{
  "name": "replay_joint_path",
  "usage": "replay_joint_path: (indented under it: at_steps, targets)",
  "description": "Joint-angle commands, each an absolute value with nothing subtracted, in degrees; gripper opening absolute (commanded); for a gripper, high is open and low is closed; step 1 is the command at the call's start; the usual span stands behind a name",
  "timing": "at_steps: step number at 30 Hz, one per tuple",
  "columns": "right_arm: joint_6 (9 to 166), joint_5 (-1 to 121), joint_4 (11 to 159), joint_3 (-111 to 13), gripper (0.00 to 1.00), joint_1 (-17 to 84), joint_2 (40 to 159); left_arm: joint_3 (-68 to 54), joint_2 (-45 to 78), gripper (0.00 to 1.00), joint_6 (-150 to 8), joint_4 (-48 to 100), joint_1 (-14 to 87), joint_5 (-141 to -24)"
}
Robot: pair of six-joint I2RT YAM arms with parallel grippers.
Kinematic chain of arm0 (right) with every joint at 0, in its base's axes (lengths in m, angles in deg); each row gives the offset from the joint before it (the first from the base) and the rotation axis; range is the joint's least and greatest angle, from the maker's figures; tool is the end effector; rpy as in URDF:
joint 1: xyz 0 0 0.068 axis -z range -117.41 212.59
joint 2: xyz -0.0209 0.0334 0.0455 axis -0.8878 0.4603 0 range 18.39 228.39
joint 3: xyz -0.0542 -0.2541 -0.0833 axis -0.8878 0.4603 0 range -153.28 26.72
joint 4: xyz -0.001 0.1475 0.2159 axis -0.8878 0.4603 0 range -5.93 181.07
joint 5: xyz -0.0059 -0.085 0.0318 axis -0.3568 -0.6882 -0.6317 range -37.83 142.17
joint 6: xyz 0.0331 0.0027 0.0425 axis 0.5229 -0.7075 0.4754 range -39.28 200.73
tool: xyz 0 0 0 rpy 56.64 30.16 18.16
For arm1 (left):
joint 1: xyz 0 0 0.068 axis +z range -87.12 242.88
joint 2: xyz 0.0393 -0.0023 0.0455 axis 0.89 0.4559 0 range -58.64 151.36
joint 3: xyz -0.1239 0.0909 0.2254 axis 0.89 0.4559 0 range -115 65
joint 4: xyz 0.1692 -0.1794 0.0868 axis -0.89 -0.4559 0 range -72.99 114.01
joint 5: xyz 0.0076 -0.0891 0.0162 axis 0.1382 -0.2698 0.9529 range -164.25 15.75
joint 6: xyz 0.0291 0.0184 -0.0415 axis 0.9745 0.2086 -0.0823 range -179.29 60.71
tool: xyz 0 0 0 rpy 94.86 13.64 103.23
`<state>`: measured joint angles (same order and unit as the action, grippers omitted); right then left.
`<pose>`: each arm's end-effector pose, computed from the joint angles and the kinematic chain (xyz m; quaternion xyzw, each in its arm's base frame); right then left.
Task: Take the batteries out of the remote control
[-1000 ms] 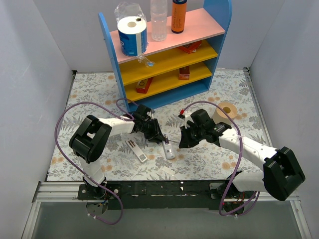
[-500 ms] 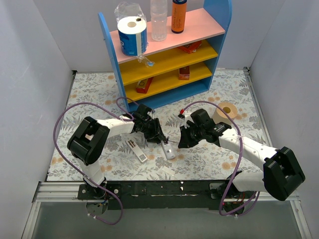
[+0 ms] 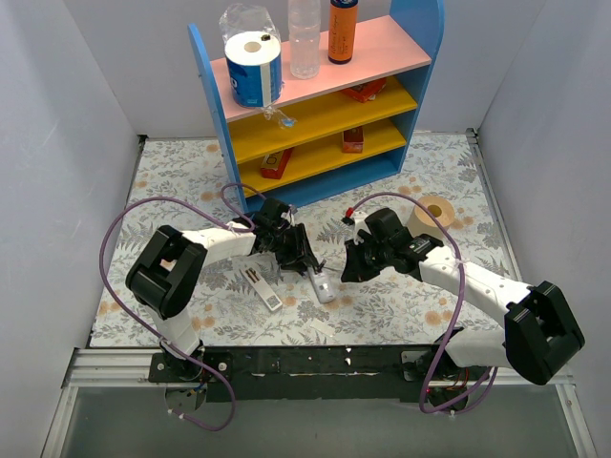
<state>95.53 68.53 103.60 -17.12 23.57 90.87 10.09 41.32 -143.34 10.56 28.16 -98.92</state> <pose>0.1930 0.1693 0.2198 -0.2436 0.8934 0.2785 0.2549 0.2684 -0.2039 0.1519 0.3397 -0.8786 0.3329 0.0419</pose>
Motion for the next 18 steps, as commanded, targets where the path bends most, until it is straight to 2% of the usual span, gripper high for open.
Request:
replay_joint_path:
  at_steps: [1,12,18]
  targets:
    - [95.93,68.79,101.03,-20.21,0.01,22.95,90.98,9.37,39.09,0.42,-142.78,15.83,27.72,-103.95]
    - [96.19,66.59,100.07,-20.92,0.01,24.36,93.62,9.63,39.36,0.43,-142.43,16.54,27.11,-104.13]
    - [94.88,66.5,102.0,-21.97,0.01,24.45,94.41,9.28,36.99,0.42,-142.17,13.39,27.19,-98.7]
